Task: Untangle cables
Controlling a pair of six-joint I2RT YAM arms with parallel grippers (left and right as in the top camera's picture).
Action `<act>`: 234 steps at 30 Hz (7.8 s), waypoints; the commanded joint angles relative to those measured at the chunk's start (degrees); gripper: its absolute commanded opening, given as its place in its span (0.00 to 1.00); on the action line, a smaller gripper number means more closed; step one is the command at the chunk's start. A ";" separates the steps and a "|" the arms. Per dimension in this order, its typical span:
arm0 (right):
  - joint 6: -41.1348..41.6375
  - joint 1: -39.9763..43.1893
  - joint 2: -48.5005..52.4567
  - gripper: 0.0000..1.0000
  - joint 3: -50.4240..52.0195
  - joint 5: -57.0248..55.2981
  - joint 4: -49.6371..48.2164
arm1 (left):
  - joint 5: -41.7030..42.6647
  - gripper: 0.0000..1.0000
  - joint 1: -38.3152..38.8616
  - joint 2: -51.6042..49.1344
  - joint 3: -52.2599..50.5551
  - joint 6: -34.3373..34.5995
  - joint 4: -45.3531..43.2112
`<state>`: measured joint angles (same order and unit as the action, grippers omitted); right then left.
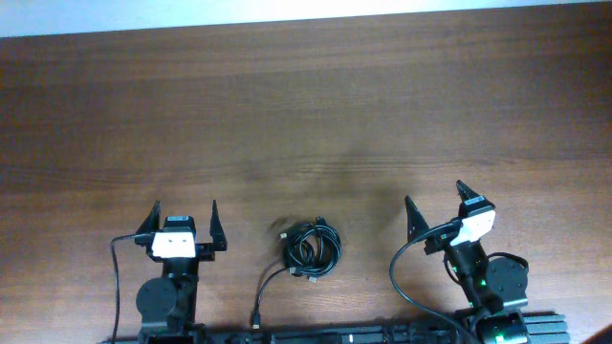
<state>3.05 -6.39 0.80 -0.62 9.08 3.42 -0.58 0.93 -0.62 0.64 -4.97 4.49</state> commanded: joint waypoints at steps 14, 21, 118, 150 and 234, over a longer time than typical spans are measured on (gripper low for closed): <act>0.39 -0.31 -0.44 0.99 0.31 -0.72 0.42 | 0.83 0.99 -0.35 0.26 -0.13 -0.72 0.33; 0.39 -0.31 -0.44 0.99 0.31 -0.72 0.42 | 0.83 0.99 -0.35 0.26 -0.13 -0.72 0.33; 0.42 -0.31 -0.44 0.99 0.31 -0.72 0.42 | 15.34 0.99 -0.33 -51.69 50.69 -8.92 35.50; 0.42 -0.31 -0.44 0.99 0.31 -0.72 0.42 | 17.53 0.99 22.60 -93.07 69.26 -21.49 54.73; 0.42 -0.31 -0.44 0.99 0.31 -0.72 0.42 | -0.76 0.00 32.68 -92.74 76.87 -4.28 37.97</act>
<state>3.03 -6.39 0.80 -0.62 8.88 3.44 0.54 33.69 -100.53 75.46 -10.41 44.58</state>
